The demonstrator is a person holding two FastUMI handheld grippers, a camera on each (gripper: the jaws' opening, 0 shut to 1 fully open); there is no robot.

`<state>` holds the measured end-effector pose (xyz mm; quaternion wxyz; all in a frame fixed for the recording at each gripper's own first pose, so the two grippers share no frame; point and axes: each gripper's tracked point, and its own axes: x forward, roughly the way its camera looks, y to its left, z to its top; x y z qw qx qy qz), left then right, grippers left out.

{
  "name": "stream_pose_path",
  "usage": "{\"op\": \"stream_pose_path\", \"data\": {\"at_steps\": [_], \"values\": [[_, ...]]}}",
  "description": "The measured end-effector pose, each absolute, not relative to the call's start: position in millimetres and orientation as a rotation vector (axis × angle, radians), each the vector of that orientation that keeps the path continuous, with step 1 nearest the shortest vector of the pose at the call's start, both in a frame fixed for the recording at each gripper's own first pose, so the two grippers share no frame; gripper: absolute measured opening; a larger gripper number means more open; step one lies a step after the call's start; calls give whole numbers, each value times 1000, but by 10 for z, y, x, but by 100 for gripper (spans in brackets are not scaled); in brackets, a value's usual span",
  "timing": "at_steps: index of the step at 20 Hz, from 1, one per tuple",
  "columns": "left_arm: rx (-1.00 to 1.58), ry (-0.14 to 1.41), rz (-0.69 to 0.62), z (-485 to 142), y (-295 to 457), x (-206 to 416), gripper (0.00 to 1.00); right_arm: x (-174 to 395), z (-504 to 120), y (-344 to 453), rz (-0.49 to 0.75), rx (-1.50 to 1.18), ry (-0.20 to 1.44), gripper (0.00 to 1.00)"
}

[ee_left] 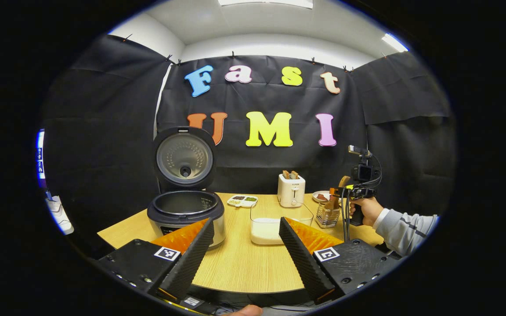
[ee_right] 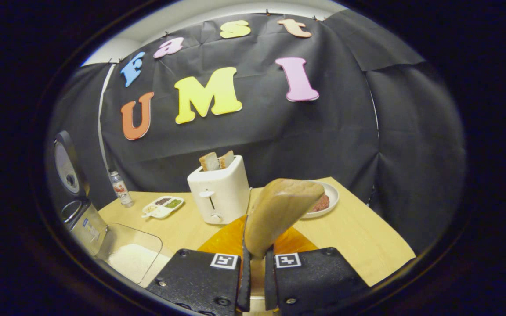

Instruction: Close the left gripper, press the button to open the rice cooker; take a wooden spoon from the chopstick holder with the right hand, scoop a spoonful of rice and pour it into the rice cooker, then put the wooden spoon back into the chopstick holder.

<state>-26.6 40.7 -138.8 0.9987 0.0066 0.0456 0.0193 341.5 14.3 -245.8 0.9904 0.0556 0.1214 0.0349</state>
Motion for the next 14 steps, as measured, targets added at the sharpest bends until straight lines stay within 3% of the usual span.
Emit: {"op": "stream_pose_path", "data": {"at_steps": [6, 14], "values": [[0, 85, 41, -1356, 454, -373, 95, 3020, -1581, 282, 82, -54, 59, 17], [4, 82, 48, -1356, 550, -478, 95, 2580, -1195, 1196, 216, -51, 12, 16]]}}
